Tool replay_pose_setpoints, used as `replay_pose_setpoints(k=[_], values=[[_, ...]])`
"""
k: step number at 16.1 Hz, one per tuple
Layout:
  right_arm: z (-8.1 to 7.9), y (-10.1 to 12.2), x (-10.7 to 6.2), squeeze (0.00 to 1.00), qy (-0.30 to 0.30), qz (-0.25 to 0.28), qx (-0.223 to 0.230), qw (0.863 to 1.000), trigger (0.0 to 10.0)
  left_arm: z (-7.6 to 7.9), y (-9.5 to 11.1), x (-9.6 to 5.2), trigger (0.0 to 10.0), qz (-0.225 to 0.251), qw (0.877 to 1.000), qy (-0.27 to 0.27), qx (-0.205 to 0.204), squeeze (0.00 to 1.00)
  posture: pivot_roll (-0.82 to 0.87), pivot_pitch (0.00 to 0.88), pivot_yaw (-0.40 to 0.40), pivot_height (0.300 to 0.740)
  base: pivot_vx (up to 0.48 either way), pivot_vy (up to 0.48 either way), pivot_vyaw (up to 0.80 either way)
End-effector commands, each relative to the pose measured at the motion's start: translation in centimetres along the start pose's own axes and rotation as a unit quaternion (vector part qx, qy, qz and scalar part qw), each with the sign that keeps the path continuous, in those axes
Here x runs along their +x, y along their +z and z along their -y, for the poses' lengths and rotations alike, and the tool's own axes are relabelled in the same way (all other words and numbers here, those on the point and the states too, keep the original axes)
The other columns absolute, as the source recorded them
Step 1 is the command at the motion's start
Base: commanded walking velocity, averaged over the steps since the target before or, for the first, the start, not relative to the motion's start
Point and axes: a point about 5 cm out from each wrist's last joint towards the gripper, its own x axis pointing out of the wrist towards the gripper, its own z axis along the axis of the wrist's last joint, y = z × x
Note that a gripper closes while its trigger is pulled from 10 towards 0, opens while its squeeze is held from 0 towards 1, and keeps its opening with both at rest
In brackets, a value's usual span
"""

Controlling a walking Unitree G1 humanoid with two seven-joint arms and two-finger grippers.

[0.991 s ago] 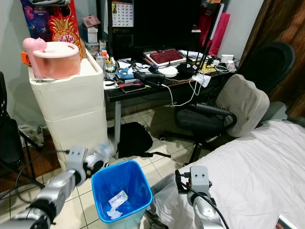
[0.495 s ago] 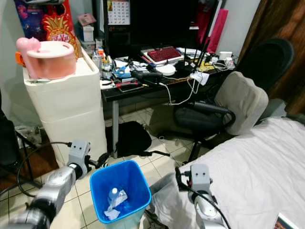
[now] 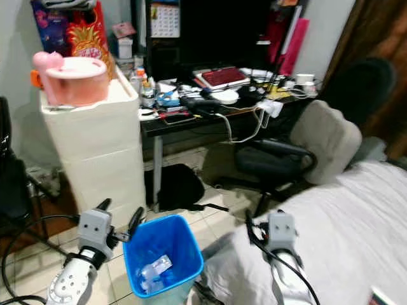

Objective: Clean up the room

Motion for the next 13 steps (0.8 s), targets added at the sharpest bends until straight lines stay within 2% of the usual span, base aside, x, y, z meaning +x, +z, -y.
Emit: replay_pose_setpoints(k=[1, 3, 5, 7, 9, 12, 13], values=[[-0.2, 0.1, 0.3, 0.00, 0.012, -0.004, 0.005, 1.000, 10.0, 0.4, 0.7, 1.1, 10.0, 0.003, 1.000, -0.008, 0.015, 0.00, 0.17, 0.000, -0.137, 0.740, 0.000, 0.000, -0.79], [-1.0, 0.3, 0.7, 0.00, 0.032, -0.007, 0.012, 0.999, 10.0, 0.0, 1.4, 1.8, 10.0, 0.000, 0.999, 0.005, 0.036, 0.00, 0.17, 0.000, -0.133, 0.740, 0.000, 0.000, -0.78], [-1.4, 0.5, 1.0, 0.00, 0.047, -0.006, 0.016, 0.999, 10.0, 0.1, 1.4, 2.2, 10.0, 0.000, 0.999, 0.002, 0.032, 0.00, 0.16, 0.000, -0.129, 0.740, 0.000, -0.152, -0.78], [-1.3, 0.5, 1.1, 0.00, 0.045, -0.006, 0.020, 0.999, 10.0, 0.9, 1.3, 2.6, 10.0, -0.005, 0.999, -0.018, 0.029, 0.00, 0.14, 0.000, -0.122, 0.740, 0.000, -0.480, -0.78], [-1.1, 0.5, 1.1, 0.00, 0.039, -0.006, 0.020, 0.999, 10.0, 1.3, 0.8, 2.7, 10.0, -0.019, 0.999, -0.032, 0.016, 0.00, 0.13, 0.000, -0.114, 0.740, 0.000, 0.000, -0.78], [-0.6, 0.1, 0.7, 0.00, 0.029, -0.010, 0.020, 0.999, 10.0, 0.2, -1.0, 2.6, 10.0, -0.062, 0.998, -0.015, 0.016, 0.00, 0.12, 0.000, -0.111, 0.740, 0.000, 0.000, -0.78], [-0.6, 0.1, 0.7, 0.00, 0.029, -0.010, 0.020, 0.999, 10.0, 0.2, -1.0, 2.6, 10.0, -0.062, 0.998, -0.015, 0.016, 0.00, 0.12, 0.000, -0.111, 0.740, 0.000, 0.000, -0.78]])
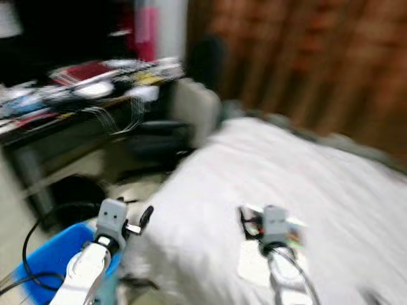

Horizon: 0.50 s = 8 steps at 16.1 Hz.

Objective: Clean up the room

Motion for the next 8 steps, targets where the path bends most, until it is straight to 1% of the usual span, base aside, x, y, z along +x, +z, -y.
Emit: replay_pose_setpoints(k=[1, 2, 3, 6, 8], values=[[-0.47, 0.21, 0.19, 0.00, 0.003, 0.003, 0.006, 1.000, 10.0, -1.17, -0.49, -0.03, 10.0, -0.016, 1.000, 0.018, 0.002, 0.00, 0.12, 0.000, -0.110, 0.740, 0.000, 0.000, -0.78], [-0.43, 0.13, 0.14, 0.00, 0.003, 0.001, 0.006, 1.000, 10.0, -1.30, -0.64, -0.06, 10.0, -0.019, 1.000, 0.020, 0.001, 0.00, 0.12, 0.000, -0.110, 0.740, 0.000, 0.000, -0.78], [-0.37, 0.00, 0.10, 0.00, 0.002, -0.002, 0.007, 1.000, 10.0, -1.47, -0.79, -0.05, 10.0, -0.022, 0.999, 0.027, 0.013, 0.00, 0.12, 0.000, -0.110, 0.740, 0.000, 0.000, -0.78], [-0.49, -0.06, 0.17, 0.00, 0.003, -0.004, 0.010, 1.000, 10.0, -1.75, -0.97, 0.14, 10.0, -0.026, 0.999, 0.040, -0.005, 0.00, 0.12, 0.000, -0.108, 0.740, 0.000, 0.000, -0.78], [-0.64, -0.12, 0.23, 0.00, 0.007, -0.007, 0.014, 1.000, 10.0, -2.01, -0.94, 0.20, 10.0, -0.026, 0.998, 0.048, 0.008, 0.00, 0.12, 0.000, -0.109, 0.740, 0.000, 0.000, -0.78]])
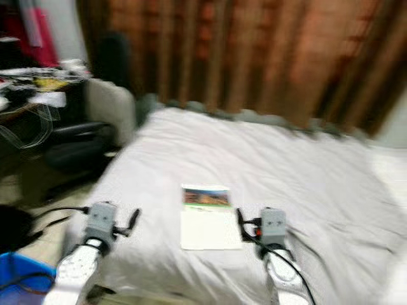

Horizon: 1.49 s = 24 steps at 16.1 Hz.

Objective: Clean up the room

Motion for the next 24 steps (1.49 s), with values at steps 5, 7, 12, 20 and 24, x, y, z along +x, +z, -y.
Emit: replay_pose_setpoints(k=[5, 7, 12, 20, 24], values=[[-0.8, 0.9, 0.7, 0.00, 0.031, 0.009, 0.028, 0.999, 10.0, 1.0, 2.2, -0.5, 10.0, 0.061, 0.996, 0.012, -0.071, 0.00, 0.13, 0.000, -0.109, 0.740, 0.275, 0.000, -0.16], [-0.7, 0.4, 0.0, 0.00, 0.020, 0.007, 0.041, 0.999, 10.0, 1.4, 2.4, -0.9, 10.0, 0.062, 0.993, 0.009, -0.098, 0.00, 0.14, 0.000, -0.113, 0.740, 0.459, 0.000, 0.00], [-0.8, -0.8, -0.3, 0.00, 0.016, -0.022, 0.036, 0.999, 10.0, 1.0, 1.9, 0.0, 10.0, 0.027, 0.998, -0.028, -0.055, 0.00, 0.14, 0.000, -0.103, 0.740, 0.467, 0.000, -0.43], [-1.9, -1.4, -0.1, 0.00, 0.055, -0.049, 0.050, 0.996, 10.0, -2.8, -0.4, 0.9, 10.0, -0.039, 0.996, 0.040, -0.073, 0.00, 0.12, 0.029, -0.083, 0.740, 0.234, 0.000, -0.10], [-1.8, -2.3, -1.1, 0.00, 0.068, -0.078, 0.043, 0.994, 10.0, -3.4, -1.8, 1.4, 10.0, -0.068, 0.994, 0.048, -0.069, 0.00, 0.08, 0.083, -0.096, 0.740, 0.000, 0.000, 0.00]])
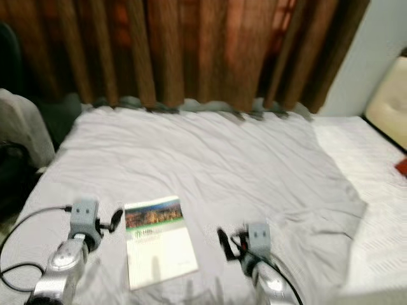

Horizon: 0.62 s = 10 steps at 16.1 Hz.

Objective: Clean up the room

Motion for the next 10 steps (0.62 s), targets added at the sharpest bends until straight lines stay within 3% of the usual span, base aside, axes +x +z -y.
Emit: replay_pose_setpoints(k=[1, 4, 5, 6, 7, 8, 10], values=[[1.0, 0.7, -0.2, 0.00, -0.029, 0.016, -0.004, 0.999, 10.0, 0.2, 0.3, -0.1, 10.0, 0.014, 1.000, -0.014, 0.012, 0.00, 0.09, 0.076, -0.088, 0.740, 0.000, 0.000, 0.00], [1.8, 0.5, -0.7, 0.00, -0.098, 0.038, 0.008, 0.994, 10.0, 1.0, 0.0, -0.2, 10.0, 0.014, 0.999, -0.044, 0.026, 0.00, 0.12, 0.062, -0.029, 0.740, 0.000, 0.000, 0.00], [2.0, 0.6, -0.7, 0.00, -0.118, 0.044, 0.008, 0.992, 10.0, 1.0, 0.1, -0.2, 10.0, 0.014, 0.998, -0.049, 0.031, 0.00, 0.12, 0.060, -0.012, 0.740, 0.000, 0.000, 0.00], [1.7, 0.7, -0.7, 0.00, -0.168, 0.060, 0.021, 0.984, 10.0, 0.2, 0.6, 0.2, 10.0, 0.011, 0.996, -0.067, 0.059, 0.00, 0.11, 0.043, 0.078, 0.740, 0.000, 0.000, 0.00], [1.7, 0.8, -0.8, 0.00, -0.177, 0.065, 0.021, 0.982, 10.0, 0.1, 0.7, 0.3, 10.0, 0.009, 0.995, -0.073, 0.067, 0.00, 0.11, 0.043, 0.078, 0.740, 0.000, 0.000, 0.00], [1.9, 1.4, -0.9, 0.00, -0.193, 0.082, 0.012, 0.978, 10.0, 0.4, 1.7, 1.1, 10.0, 0.014, 0.993, -0.086, 0.074, 0.00, 0.04, 0.035, 0.116, 0.740, 0.000, 0.000, 0.00], [2.7, 2.1, -1.4, 0.00, -0.214, 0.102, 0.000, 0.972, 10.0, 1.5, 3.0, 2.3, 10.0, 0.021, 0.993, -0.098, 0.065, 0.00, -0.01, 0.031, 0.116, 0.740, 0.000, 0.000, 0.00]])
